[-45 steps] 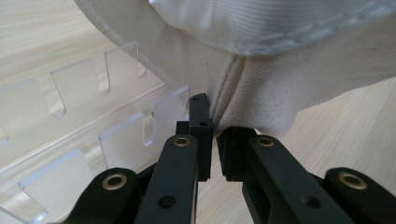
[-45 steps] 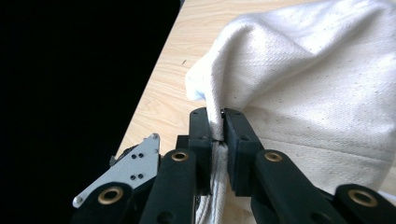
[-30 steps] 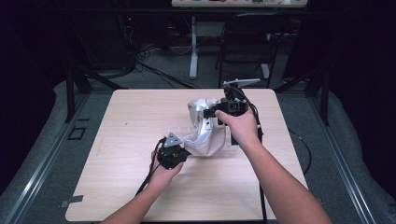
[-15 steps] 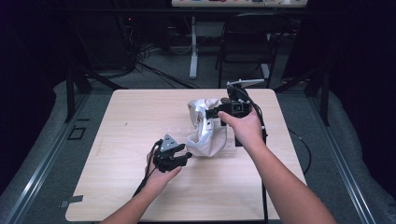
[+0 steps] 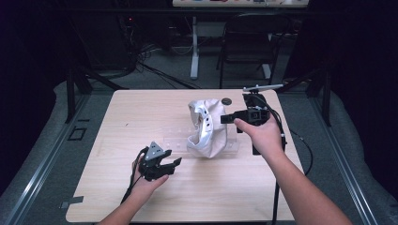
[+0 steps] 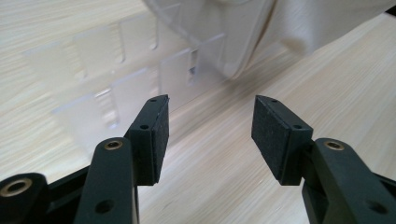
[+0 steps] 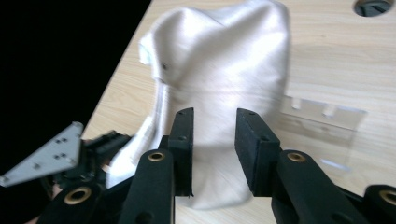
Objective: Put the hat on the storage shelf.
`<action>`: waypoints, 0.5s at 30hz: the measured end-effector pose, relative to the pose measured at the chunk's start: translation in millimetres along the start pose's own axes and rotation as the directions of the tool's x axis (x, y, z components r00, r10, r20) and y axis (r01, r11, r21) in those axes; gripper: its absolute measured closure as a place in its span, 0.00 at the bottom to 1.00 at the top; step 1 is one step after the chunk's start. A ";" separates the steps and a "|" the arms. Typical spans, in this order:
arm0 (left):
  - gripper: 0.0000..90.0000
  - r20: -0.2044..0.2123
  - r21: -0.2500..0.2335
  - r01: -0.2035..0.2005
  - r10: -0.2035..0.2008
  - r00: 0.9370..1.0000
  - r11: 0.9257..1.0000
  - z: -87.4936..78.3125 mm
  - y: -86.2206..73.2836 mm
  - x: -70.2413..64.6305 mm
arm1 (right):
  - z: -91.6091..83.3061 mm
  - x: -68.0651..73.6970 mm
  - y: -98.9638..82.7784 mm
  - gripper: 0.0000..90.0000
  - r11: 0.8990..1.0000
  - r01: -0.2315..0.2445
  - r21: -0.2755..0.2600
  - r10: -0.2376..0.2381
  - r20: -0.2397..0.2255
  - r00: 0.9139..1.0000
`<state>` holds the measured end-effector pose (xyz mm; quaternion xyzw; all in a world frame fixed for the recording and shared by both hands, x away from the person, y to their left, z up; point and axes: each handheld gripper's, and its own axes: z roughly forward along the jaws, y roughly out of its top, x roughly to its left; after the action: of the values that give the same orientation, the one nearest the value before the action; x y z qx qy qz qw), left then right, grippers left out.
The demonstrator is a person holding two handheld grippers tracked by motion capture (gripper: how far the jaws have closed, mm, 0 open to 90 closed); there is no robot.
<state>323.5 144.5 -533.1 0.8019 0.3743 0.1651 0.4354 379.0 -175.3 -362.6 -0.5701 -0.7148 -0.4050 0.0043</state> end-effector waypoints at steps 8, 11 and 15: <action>0.51 -0.037 0.012 0.035 -0.034 0.999 0.999 -4.9 -10.5 15.4 | -0.6 -19.2 -18.3 0.74 1.000 0.023 0.000 -0.023 0.111 0.994; 0.50 -0.036 0.005 0.042 -0.042 0.998 0.999 -5.3 -11.3 16.3 | 1.7 -26.8 -29.1 0.70 0.999 0.045 0.000 -0.044 0.156 0.987; 0.50 -0.031 0.003 0.037 -0.037 0.999 0.999 -3.4 -12.1 15.1 | 6.1 -39.0 -48.1 0.64 0.997 0.072 0.005 -0.072 0.202 0.977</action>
<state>326.0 161.9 -542.0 0.7930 0.3963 0.1685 0.4309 356.1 -204.4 -412.6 -0.5819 -0.7313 -0.3458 -0.0835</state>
